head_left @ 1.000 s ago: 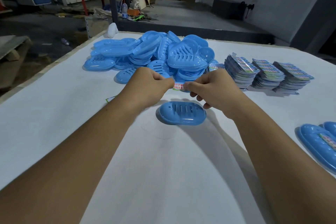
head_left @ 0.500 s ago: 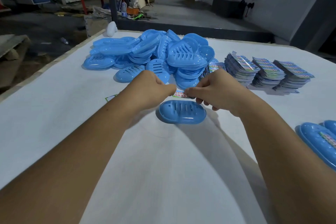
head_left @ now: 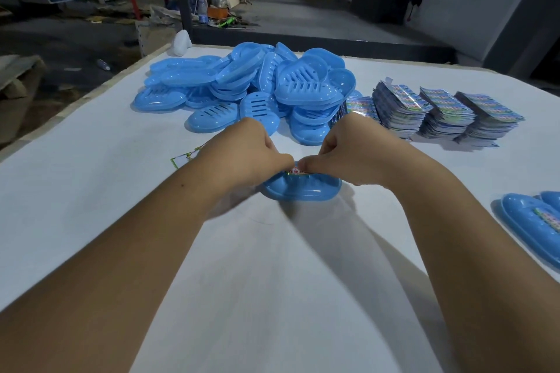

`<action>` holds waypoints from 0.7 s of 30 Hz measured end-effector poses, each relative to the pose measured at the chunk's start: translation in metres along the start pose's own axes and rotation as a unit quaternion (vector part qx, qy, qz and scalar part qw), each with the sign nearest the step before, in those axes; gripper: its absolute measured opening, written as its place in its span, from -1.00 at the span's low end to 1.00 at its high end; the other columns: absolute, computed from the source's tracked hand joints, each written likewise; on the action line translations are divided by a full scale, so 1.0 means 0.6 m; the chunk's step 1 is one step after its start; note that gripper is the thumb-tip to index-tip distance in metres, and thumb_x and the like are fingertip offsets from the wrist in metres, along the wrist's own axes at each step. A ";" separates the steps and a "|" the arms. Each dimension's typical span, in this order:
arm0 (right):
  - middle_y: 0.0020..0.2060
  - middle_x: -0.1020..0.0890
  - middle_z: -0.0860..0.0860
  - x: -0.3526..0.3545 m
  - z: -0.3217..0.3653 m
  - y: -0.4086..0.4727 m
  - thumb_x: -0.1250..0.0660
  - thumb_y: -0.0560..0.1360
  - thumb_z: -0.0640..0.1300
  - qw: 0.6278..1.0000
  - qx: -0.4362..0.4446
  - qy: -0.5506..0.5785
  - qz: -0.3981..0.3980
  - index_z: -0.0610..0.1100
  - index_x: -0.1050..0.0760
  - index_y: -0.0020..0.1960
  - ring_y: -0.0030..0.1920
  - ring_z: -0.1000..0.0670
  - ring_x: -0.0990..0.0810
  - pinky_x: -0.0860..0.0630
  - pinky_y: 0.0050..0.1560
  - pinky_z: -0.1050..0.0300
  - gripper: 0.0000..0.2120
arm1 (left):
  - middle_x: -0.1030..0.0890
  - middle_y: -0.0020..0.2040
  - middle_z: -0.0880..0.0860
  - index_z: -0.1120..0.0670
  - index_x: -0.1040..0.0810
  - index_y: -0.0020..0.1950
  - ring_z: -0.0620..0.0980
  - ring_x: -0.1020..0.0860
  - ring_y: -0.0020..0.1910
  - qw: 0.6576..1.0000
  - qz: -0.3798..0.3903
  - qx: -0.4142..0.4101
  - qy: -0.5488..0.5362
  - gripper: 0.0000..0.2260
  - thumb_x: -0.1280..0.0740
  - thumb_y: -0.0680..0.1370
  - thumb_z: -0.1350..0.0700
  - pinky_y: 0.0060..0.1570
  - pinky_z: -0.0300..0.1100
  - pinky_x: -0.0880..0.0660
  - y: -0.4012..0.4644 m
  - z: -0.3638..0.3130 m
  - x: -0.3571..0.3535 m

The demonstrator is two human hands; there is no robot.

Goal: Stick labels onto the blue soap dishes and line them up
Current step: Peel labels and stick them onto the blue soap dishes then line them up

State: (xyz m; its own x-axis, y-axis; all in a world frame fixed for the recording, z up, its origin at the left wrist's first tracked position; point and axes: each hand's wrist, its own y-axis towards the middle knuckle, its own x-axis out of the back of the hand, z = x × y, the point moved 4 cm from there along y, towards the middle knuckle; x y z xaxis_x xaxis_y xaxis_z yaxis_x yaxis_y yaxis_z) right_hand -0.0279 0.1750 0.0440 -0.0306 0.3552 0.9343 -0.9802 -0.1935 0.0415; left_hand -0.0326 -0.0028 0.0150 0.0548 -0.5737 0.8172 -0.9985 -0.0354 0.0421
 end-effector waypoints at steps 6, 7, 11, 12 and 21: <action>-0.62 -0.43 0.02 0.000 0.004 -0.002 -0.55 0.32 0.28 1.000 0.000 -0.016 -0.011 -0.12 -0.56 -0.43 -0.53 0.00 -0.38 -0.36 -0.43 0.16 -0.51 | -0.66 -0.32 0.06 0.09 -0.66 -0.25 0.05 -0.54 -0.35 0.999 -0.026 -0.005 0.029 -0.66 -0.40 0.24 -0.16 -0.27 -0.11 -0.55 -0.011 -0.007 0.003; -0.61 -0.46 0.01 -0.001 0.004 -0.002 -0.55 0.32 0.28 1.000 0.001 -0.019 -0.012 -0.12 -0.57 -0.42 -0.52 -0.01 -0.40 -0.36 -0.43 0.16 -0.52 | -0.66 -0.33 0.04 0.09 -0.67 -0.25 0.07 -0.59 -0.30 0.999 -0.027 -0.006 0.033 -0.68 -0.41 0.26 -0.16 -0.25 -0.10 -0.57 -0.011 -0.008 0.004; -0.47 -0.57 -0.05 -0.003 0.006 -0.002 -0.53 0.33 0.30 0.999 0.006 -0.043 -0.019 -0.10 -0.60 -0.38 -0.43 -0.04 -0.46 -0.37 -0.41 0.15 -0.54 | -0.67 -0.36 -0.02 0.02 -0.68 -0.27 0.01 -0.64 -0.22 0.998 -0.031 -0.014 0.051 -0.75 -0.47 0.30 -0.16 -0.20 -0.10 -0.59 -0.014 -0.013 0.005; -0.47 -0.58 -0.03 -0.004 0.006 -0.003 -0.52 0.32 0.31 0.998 0.007 -0.050 -0.023 -0.08 -0.60 -0.38 -0.41 -0.04 -0.50 -0.39 -0.40 0.15 -0.55 | -0.65 -0.38 -0.06 -0.02 -0.68 -0.29 -0.02 -0.63 -0.24 0.998 -0.030 -0.016 0.052 -0.77 -0.49 0.30 -0.17 -0.21 -0.12 -0.58 -0.014 -0.013 0.006; -0.62 -0.52 0.01 0.002 -0.012 0.002 -0.50 0.27 0.43 0.998 -0.006 -0.061 -0.013 -0.13 -0.62 -0.32 -0.60 0.04 -0.50 -0.40 -0.49 0.23 -0.42 | -0.60 -0.41 -0.20 -0.07 -0.62 -0.28 -0.18 -0.57 -0.29 1.000 -0.020 -0.002 -0.005 -0.68 -0.52 0.21 -0.27 -0.30 -0.18 -0.45 -0.006 0.000 0.003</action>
State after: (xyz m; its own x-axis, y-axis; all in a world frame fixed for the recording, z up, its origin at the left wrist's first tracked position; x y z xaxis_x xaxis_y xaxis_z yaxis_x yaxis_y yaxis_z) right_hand -0.0304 0.1819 0.0423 0.0187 0.2466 0.9689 -0.9828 -0.1735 0.0632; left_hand -0.0287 -0.0034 0.0161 0.0942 -0.5798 0.8093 -0.9956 -0.0551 0.0764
